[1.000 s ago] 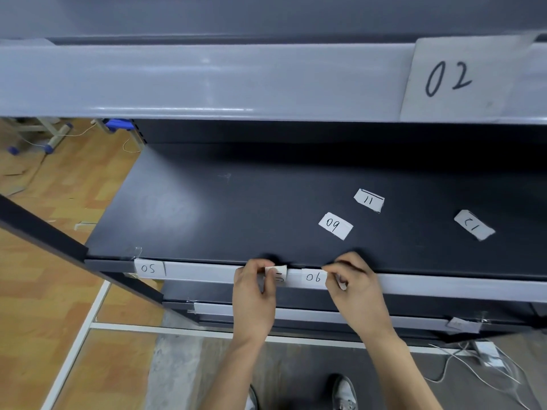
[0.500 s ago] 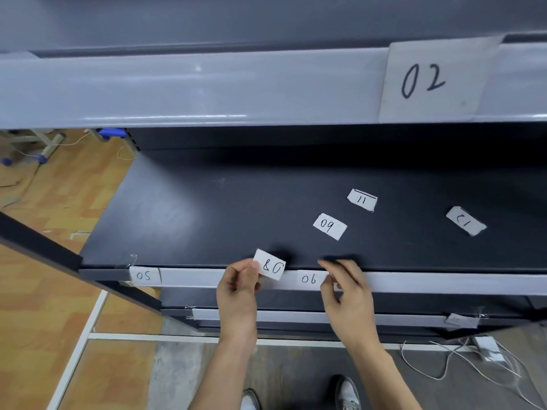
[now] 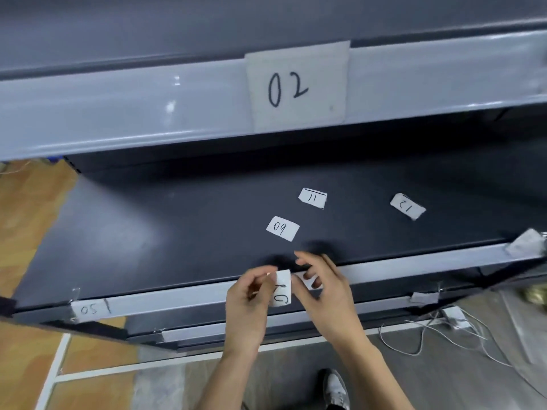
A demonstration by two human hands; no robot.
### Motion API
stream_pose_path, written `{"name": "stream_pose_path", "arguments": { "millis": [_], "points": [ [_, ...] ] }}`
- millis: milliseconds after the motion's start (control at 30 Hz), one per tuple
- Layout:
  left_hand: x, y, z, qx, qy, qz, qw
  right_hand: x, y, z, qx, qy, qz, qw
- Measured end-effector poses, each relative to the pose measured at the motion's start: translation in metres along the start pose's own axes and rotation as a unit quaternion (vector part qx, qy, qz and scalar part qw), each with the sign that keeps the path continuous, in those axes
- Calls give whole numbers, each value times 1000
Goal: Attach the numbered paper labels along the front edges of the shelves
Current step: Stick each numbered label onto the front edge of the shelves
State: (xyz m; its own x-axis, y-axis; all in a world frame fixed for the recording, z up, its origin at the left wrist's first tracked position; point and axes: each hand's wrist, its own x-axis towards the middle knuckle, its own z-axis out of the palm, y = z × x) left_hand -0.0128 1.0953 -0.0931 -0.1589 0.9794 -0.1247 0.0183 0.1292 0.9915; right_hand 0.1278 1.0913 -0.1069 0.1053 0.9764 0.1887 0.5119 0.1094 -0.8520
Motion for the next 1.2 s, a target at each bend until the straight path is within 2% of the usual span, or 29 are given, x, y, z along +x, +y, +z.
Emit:
{"name": "stream_pose_path", "arguments": {
  "millis": [133, 367, 533, 667, 767, 1033, 1200],
  "points": [
    [-1, 4, 40, 78, -63, 37, 994, 3, 16, -35, -6, -20, 9, 1000],
    [-6, 4, 125, 87, -127, 56, 987, 7, 51, -109, -33, -23, 35, 999],
    [-11, 8, 174, 126, -147, 95, 976, 6, 80, -163, -51, 56, 68, 995],
    [-12, -8, 192, 253, -162, 163, 940, 9, 108, -194, -59, 127, 131, 981],
    [-16, -17, 196, 305, -147, 229, 913, 16, 119, -206, -32, 143, 149, 978],
    [-22, -21, 197, 311, -126, 244, 910, 35, 131, -197, -85, 84, 62, 991],
    [-28, -20, 194, 318, -137, 230, 910, 46, 131, -189, -77, 86, 44, 992]
  ]
}}
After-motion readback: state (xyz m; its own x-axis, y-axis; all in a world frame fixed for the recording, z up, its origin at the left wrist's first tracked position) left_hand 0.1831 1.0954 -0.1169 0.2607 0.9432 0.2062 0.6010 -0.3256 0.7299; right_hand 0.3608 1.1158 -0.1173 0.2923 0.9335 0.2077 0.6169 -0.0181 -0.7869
